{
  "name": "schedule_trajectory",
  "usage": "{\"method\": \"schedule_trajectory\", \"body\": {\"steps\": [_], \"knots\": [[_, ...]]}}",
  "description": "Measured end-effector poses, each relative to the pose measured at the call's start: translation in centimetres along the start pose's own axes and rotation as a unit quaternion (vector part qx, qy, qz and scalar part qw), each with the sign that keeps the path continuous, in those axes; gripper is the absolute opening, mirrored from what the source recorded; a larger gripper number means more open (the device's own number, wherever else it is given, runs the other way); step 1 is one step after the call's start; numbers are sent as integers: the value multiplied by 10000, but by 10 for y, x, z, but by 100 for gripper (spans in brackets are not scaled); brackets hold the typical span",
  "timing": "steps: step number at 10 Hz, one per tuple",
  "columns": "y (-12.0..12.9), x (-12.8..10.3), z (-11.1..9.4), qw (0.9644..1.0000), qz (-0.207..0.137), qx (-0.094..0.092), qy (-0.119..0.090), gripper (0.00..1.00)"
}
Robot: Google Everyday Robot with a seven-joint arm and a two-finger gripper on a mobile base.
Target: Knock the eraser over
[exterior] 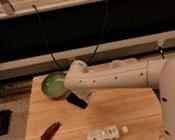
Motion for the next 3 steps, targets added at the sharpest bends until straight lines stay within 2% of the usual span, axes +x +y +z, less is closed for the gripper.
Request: {"method": "schedule_trajectory", "body": {"steps": [3], "knots": [[-20,-14,-3,9997,-224,46,-44,0]]}}
